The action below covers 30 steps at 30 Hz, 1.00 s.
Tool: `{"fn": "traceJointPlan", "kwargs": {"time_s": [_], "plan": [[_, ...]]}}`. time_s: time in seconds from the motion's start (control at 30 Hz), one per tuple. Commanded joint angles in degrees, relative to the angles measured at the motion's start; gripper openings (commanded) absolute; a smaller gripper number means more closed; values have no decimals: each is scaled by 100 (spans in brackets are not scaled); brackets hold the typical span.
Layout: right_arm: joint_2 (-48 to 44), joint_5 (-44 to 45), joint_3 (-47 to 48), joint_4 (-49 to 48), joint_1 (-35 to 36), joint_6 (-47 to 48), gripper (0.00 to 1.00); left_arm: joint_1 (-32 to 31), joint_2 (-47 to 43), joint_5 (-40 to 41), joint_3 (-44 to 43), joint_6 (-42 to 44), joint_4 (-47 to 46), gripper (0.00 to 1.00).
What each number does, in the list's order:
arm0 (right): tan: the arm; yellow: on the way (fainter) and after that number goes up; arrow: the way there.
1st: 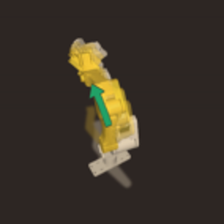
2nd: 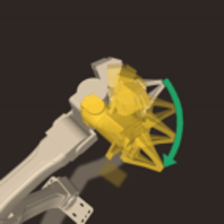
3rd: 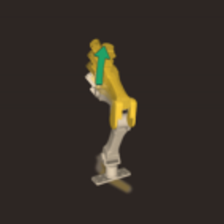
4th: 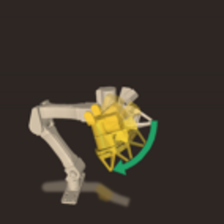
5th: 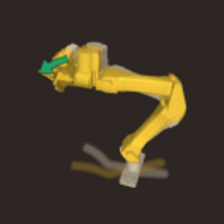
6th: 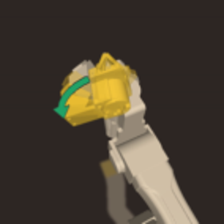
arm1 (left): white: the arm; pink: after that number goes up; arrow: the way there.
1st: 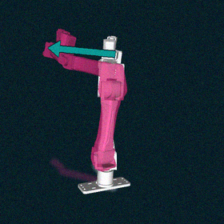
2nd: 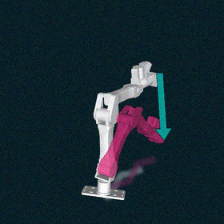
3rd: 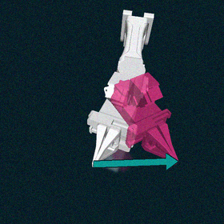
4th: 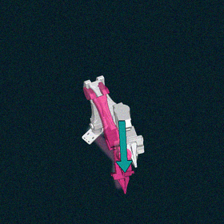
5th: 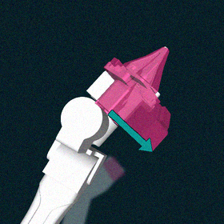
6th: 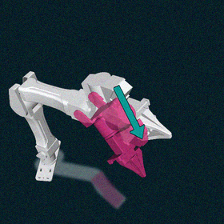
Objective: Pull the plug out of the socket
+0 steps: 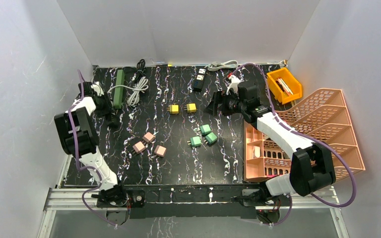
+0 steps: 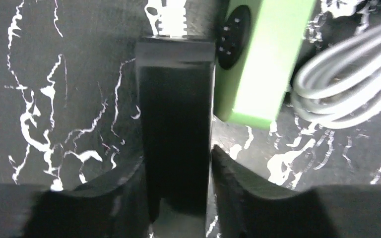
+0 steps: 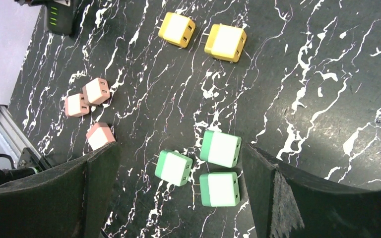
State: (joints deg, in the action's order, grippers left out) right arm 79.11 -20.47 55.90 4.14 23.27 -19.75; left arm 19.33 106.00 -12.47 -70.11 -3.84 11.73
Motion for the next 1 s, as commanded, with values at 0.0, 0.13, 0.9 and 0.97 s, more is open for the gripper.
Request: {"fn": "traceJointPlan", "kwargs": {"time_s": [0.0, 0.13, 0.9, 0.97], "plan": [[-81, -158, -64, -226, -15, -68, 98, 35, 293, 102, -630, 49, 539, 59], [-106, -7, -19, -42, -9, 34, 98, 45, -89, 443, -597, -118, 567, 98], [-1065, 4226, -443, -13, -6, -959, 98, -1965, -4977, 62, 2207, -1394, -1397, 98], [-1067, 4185, -422, 7, -11, -969, 98, -1964, -4880, 449, 1958, -1569, -1097, 98]]}}
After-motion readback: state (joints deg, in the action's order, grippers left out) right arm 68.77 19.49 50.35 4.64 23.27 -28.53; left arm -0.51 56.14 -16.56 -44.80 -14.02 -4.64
